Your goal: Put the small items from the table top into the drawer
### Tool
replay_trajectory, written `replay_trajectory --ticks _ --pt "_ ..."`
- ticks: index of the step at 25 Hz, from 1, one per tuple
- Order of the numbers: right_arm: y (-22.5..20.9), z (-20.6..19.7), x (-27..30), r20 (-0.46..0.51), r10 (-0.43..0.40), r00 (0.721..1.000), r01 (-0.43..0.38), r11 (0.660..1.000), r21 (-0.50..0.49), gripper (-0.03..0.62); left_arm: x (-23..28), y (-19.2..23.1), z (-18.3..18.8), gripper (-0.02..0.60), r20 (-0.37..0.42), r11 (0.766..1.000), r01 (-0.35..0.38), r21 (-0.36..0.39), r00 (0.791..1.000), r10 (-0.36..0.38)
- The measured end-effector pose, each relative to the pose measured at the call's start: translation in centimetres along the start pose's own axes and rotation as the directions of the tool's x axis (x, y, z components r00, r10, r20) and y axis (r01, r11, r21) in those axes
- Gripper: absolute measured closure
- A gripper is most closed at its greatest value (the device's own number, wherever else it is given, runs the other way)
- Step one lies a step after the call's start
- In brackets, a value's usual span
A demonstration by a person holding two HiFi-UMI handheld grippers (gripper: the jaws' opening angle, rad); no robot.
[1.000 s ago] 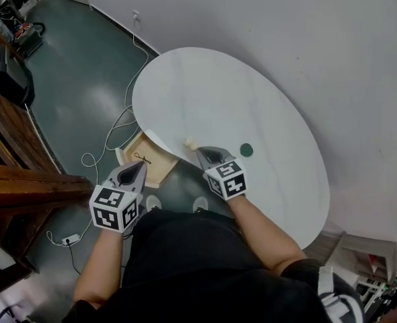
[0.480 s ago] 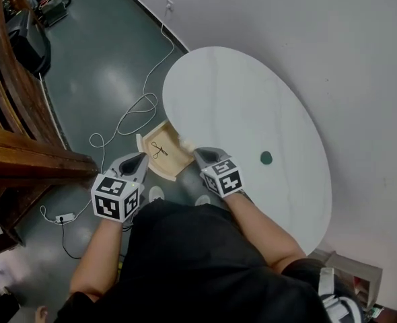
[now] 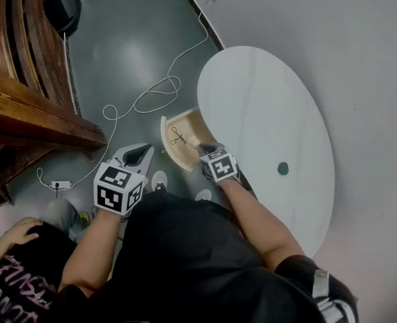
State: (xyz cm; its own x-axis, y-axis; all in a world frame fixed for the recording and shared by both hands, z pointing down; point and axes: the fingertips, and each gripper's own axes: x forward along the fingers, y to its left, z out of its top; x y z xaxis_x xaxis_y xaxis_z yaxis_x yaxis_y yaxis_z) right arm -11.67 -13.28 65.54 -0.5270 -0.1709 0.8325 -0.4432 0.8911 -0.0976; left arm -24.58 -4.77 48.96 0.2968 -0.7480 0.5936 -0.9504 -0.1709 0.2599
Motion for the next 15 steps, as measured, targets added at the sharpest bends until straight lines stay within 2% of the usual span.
replay_trajectory --ticks 6,12,15 --pt "0.8 -1.2 5.9 -0.1 0.058 0.993 -0.054 0.998 0.044 0.58 -1.2 1.4 -2.0 0.566 -0.023 0.999 -0.032 -0.036 0.999 0.031" --pt "-0.3 -0.3 11.3 -0.154 0.052 0.987 -0.038 0.995 0.093 0.58 -1.2 2.0 -2.7 0.566 -0.043 0.998 -0.031 -0.048 0.999 0.029" --pt "1.0 0.0 13.6 -0.17 0.14 0.975 -0.115 0.982 0.149 0.58 -1.1 2.1 -2.7 0.566 -0.049 0.998 -0.032 -0.057 0.998 0.029"
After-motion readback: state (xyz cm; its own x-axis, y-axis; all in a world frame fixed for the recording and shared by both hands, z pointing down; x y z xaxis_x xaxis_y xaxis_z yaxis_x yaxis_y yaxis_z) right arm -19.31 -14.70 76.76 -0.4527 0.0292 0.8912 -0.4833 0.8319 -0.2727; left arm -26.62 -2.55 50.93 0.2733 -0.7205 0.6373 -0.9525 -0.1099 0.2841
